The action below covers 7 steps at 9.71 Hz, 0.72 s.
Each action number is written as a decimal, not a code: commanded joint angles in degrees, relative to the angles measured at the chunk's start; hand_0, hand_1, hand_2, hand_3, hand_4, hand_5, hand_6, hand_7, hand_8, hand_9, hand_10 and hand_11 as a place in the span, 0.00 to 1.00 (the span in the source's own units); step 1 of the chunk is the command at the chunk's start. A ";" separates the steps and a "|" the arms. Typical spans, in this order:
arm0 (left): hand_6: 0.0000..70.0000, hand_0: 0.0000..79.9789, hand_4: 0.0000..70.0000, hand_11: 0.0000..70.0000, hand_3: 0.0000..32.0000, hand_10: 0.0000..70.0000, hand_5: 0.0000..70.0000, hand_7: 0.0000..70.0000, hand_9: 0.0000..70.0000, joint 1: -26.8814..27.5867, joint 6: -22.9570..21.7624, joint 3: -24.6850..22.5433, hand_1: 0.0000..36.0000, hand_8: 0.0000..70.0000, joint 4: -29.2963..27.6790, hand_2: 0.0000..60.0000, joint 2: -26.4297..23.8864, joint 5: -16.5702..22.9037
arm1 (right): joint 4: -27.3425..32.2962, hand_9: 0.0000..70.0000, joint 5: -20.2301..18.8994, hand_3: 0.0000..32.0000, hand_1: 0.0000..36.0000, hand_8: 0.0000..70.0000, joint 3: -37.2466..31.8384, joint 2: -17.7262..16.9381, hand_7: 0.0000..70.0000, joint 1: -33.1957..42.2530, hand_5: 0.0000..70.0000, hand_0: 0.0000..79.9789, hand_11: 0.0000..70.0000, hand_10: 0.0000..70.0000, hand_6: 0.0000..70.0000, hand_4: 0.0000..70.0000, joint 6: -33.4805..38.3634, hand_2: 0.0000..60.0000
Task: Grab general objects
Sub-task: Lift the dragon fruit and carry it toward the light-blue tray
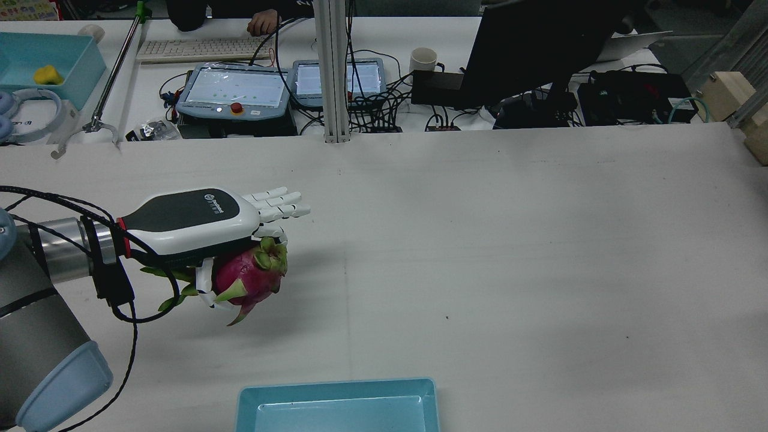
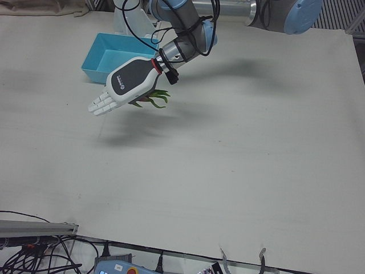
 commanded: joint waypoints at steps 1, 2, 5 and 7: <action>0.00 0.68 0.34 0.00 0.00 0.00 0.66 0.15 0.01 6.81 -0.78 -6.82 1.00 0.00 7.41 1.00 -0.48 -0.13 | 0.00 0.00 0.03 0.00 0.00 0.00 -0.07 0.00 0.00 0.00 0.00 0.00 0.00 0.00 0.00 0.00 0.00 0.00; 0.00 0.70 0.36 0.00 0.00 0.00 0.68 0.18 0.02 7.26 -4.88 -7.10 1.00 0.00 7.51 1.00 -0.48 -0.04 | 0.00 0.00 0.03 0.00 0.00 0.00 -0.07 0.00 0.00 0.00 0.00 0.00 0.00 0.00 0.00 0.00 0.00 0.00; 0.00 0.70 0.34 0.00 0.00 0.00 0.67 0.19 0.02 12.25 -11.06 -6.93 1.00 0.00 7.69 1.00 -0.04 0.31 | 0.00 0.00 0.03 0.00 0.00 0.00 -0.07 0.00 0.00 0.00 0.00 0.00 0.00 0.00 0.00 0.00 0.00 0.00; 0.00 0.72 0.36 0.00 0.00 0.00 0.67 0.20 0.02 14.55 -11.34 -6.58 1.00 0.00 7.95 1.00 0.48 0.05 | 0.00 0.00 0.03 0.00 0.00 0.00 -0.07 0.00 0.00 0.00 0.00 0.00 0.00 0.00 0.00 0.00 0.00 0.00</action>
